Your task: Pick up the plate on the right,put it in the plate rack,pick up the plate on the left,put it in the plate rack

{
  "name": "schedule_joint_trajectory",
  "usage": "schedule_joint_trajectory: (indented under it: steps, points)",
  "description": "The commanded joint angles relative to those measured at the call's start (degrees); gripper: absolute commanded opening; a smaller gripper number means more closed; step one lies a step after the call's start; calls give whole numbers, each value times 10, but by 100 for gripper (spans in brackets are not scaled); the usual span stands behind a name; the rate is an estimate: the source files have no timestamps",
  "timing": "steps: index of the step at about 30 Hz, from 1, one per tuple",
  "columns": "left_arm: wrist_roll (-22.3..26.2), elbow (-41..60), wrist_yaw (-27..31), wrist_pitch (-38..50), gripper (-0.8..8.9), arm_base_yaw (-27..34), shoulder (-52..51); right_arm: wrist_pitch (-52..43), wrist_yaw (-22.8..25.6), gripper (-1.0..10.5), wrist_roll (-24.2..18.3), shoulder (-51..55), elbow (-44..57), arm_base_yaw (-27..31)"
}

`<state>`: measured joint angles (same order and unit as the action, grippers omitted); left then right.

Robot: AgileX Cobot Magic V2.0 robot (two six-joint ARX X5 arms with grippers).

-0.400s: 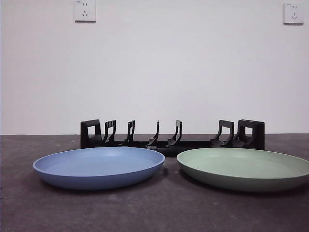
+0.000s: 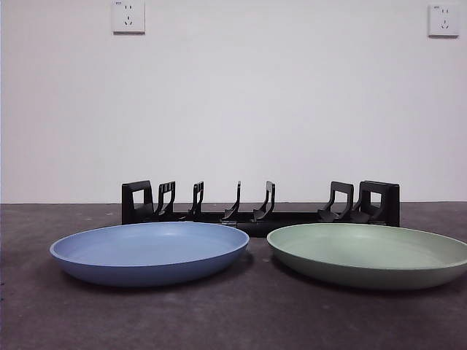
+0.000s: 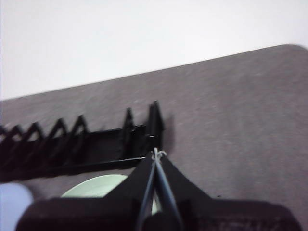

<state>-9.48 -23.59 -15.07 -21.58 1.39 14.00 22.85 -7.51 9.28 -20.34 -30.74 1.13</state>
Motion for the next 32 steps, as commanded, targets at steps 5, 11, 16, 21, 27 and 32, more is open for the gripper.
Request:
schedule_joint_trajectory:
  steps: [5, 11, 16, 21, 27, 32]
  points:
    - [40, -124, -64, -63, -6, 1, 68, 122, -46, -12, -67, -96, -169, 0]
    - [57, -223, -79, -123, -6, -10, 113, 208, -71, -12, -99, -134, -263, 0]
    - [80, -288, -79, -169, -6, -29, 146, 239, -71, -12, -112, -140, -283, 0]
    - [87, -318, -79, -183, -5, -48, 166, 253, -72, -11, -115, -140, -284, 0]
    - [87, -319, -109, -192, 117, -57, 175, 252, -77, 172, -114, -144, -287, 0]
    - [87, -319, -109, -195, 703, -57, 177, 253, -88, 575, -103, -144, -288, 0]
